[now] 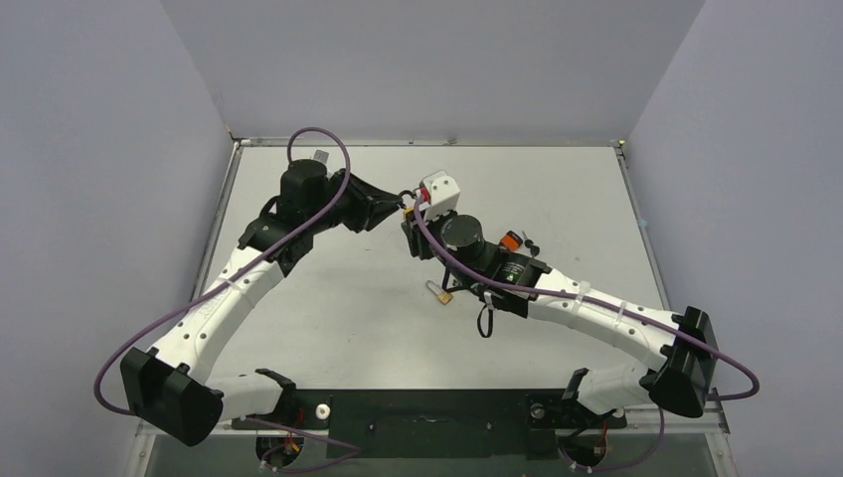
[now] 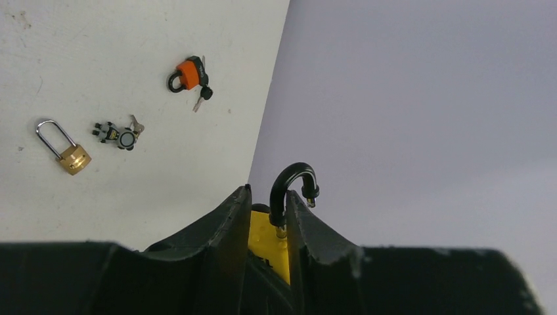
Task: Lock with the key
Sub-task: Pick up the lock from the center of the board.
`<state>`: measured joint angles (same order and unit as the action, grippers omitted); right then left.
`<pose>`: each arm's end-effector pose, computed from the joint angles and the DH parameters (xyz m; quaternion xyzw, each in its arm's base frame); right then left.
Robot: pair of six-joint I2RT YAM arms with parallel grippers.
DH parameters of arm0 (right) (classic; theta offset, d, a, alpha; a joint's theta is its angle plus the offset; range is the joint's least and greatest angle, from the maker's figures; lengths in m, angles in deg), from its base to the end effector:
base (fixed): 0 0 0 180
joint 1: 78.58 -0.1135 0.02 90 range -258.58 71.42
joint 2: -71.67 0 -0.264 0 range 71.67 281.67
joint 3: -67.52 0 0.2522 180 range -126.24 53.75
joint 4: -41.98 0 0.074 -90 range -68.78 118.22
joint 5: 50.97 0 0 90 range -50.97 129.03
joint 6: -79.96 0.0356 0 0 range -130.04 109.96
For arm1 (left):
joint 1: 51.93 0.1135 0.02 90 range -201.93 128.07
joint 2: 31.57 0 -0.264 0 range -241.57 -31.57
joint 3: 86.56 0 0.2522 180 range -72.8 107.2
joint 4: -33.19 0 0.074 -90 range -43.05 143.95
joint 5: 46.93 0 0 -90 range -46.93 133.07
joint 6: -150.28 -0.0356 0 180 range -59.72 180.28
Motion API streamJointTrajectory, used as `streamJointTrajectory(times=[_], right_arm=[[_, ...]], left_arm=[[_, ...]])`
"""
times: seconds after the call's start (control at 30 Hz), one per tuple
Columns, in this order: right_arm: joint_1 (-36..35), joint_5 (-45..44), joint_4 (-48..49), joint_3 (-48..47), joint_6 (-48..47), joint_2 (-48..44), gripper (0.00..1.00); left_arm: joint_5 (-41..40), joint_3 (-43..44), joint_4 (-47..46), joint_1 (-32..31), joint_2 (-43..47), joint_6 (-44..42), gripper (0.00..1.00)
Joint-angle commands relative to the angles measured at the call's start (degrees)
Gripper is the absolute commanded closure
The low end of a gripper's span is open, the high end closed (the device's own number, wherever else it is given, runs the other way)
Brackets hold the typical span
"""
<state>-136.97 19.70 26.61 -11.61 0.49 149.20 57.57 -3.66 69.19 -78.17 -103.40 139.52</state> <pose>0.1775 0.2660 0.3527 -0.2199 0.7510 0.2354 0.5764 0.2504 -0.1334 0.3670 -0.3124 0.7787 -0.4890 0.2383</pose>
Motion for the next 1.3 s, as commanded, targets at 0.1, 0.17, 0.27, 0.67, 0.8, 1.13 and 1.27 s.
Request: streamJointTrajectory(times=[0.1,0.17,0.27,0.67,0.8,1.13,1.27], right_arm=[[1.0,-0.37,-2.49,-1.28,3.06,-5.28,1.0],[1.25,0.59,-3.51,-1.61,3.76,-5.42,1.0],[1.51,1.51,-5.25,-2.36,4.64,-5.35,1.0],[13.06,22.04,-14.1,-5.31,12.43,-12.22,1.0],[15.51,36.72,-16.04,-6.76,14.5,-14.81,1.0],[16.25,55.31,-14.69,-5.89,24.01,-22.47,1.0],[16.21,57.16,-14.17,-5.66,25.43,-25.3,1.0]], left_arm=[[3.59,-6.74,-9.72,-0.77,5.03,-5.47,0.65],[3.5,-9.06,-10.37,-1.32,6.04,-7.34,0.62],[2.42,-11.81,-11.93,-1.78,8.62,-9.85,0.6],[6.13,-5.88,-11.01,-1.88,12.08,-37.43,0.5],[11.62,-4.03,-16.58,-2.18,11.98,-45.93,0.5],[32.42,7.86,-21.11,-6.64,8.34,-54.58,0.5],[39.3,10.15,-26.28,-8.06,6.68,-51.55,0.49]])
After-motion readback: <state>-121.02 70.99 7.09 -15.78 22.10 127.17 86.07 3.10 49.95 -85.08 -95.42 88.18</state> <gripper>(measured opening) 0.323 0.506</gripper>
